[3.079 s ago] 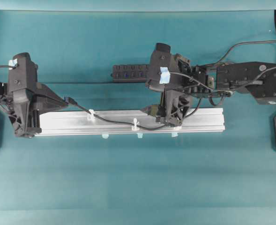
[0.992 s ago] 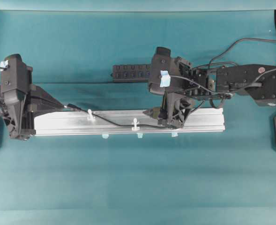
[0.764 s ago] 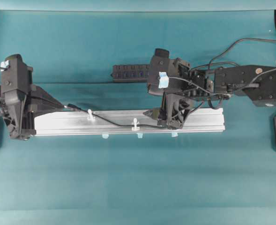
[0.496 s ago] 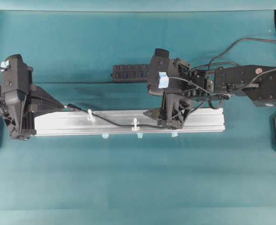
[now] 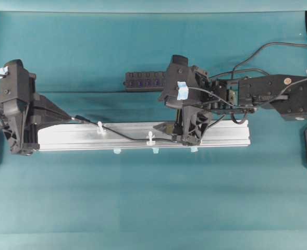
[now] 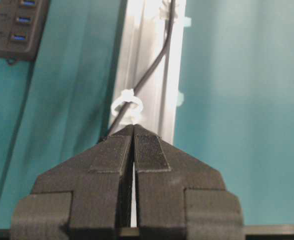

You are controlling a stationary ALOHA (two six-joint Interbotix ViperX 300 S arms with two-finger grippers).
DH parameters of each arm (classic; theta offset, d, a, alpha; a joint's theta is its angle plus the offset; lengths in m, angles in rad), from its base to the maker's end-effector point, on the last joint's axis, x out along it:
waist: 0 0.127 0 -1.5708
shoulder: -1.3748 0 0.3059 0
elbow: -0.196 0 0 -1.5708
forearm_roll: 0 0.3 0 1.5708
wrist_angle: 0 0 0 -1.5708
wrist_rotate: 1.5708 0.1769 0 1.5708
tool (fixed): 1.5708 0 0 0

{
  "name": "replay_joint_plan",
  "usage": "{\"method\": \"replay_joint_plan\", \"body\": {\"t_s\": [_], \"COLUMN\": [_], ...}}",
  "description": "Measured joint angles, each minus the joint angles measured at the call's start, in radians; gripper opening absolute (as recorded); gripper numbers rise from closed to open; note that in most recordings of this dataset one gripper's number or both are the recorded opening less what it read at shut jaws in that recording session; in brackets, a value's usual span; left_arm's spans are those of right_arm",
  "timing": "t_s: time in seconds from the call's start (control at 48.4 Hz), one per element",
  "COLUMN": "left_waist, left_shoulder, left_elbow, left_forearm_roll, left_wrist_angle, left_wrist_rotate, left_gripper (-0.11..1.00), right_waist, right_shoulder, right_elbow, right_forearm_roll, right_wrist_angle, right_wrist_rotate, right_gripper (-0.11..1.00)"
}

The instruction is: Pass the USB cable through three rings with both arms.

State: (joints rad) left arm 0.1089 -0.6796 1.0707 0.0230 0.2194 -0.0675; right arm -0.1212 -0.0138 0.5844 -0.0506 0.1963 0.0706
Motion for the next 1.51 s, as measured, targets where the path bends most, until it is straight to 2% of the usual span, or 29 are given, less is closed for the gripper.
{"method": "replay_joint_plan", "body": {"t_s": [0.393,1.116,1.508], "left_waist": [0.0,-0.044,-0.046], "left_shoulder": [0.0,0.0,-0.064], "left_elbow": [-0.002,-0.002,-0.002], "left_forearm_roll": [0.0,0.003,0.0], "left_wrist_angle": [0.0,0.0,0.0], "left_wrist_rotate": [0.0,0.0,0.0], "left_gripper": [0.01,0.01,0.01], "right_waist": [0.002,0.002,0.003], "right_shoulder": [0.002,0.0,0.0], "right_elbow": [0.008,0.014,0.015], "right_forearm_roll": [0.0,0.0,0.0], "right_wrist_angle": [0.002,-0.005,-0.006], "right_wrist_rotate": [0.0,0.0,0.0], "right_gripper": [0.68,0.68,0.68]}}
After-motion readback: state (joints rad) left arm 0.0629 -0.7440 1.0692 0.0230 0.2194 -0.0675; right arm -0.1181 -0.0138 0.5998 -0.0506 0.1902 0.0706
